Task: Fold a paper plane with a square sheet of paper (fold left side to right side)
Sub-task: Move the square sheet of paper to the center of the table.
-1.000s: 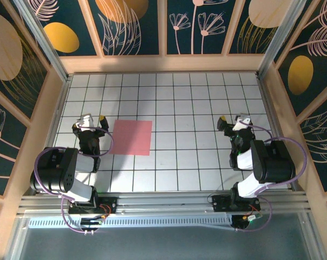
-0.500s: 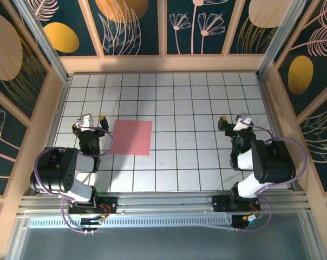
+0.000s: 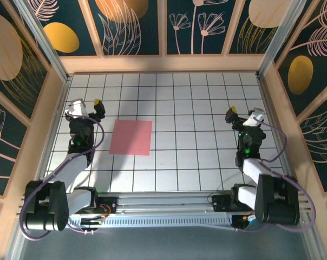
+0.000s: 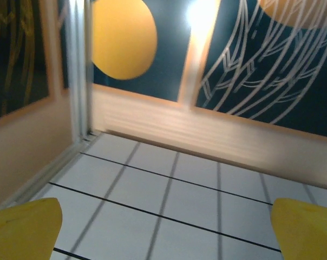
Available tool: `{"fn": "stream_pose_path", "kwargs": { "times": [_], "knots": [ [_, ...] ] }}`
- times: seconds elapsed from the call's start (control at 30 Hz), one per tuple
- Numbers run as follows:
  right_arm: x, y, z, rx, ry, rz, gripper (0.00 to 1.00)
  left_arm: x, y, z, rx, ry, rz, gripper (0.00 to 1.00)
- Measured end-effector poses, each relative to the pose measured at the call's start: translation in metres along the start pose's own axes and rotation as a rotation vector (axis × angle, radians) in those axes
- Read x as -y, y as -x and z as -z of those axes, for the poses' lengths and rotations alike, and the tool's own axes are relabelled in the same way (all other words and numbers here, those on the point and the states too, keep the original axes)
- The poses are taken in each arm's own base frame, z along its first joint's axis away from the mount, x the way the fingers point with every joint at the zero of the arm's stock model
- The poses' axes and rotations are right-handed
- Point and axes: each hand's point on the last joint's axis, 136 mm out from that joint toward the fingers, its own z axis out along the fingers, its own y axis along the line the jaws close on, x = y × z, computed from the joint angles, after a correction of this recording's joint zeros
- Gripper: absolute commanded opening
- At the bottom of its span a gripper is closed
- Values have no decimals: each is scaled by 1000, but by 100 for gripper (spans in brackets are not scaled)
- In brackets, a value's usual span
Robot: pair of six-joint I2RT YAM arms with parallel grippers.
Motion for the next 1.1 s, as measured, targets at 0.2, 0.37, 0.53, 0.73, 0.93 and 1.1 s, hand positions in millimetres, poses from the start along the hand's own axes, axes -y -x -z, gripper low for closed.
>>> {"fn": "stream_pose_path", "kwargs": {
  "times": [0.2,0.37,0.53,0.73,0.93,1.1],
  "knots": [
    [-32,41,18,-5,125,-164,99,24,-19,11,-188,-126,153,99],
    [-51,34,37,-125,205,-332,99,43,-44,28,-350,-218,329,99],
    [-62,3,51,-302,236,-486,99,69,-69,42,-514,-332,494,99],
    [-90,-28,67,-466,325,-632,99,90,-97,58,-676,-399,544,99],
    [-129,-69,83,-651,394,-656,99,119,-129,68,-834,-456,530,99],
    [-146,-99,90,-760,393,-637,99,137,-148,70,-915,-481,512,99]
  ]
}}
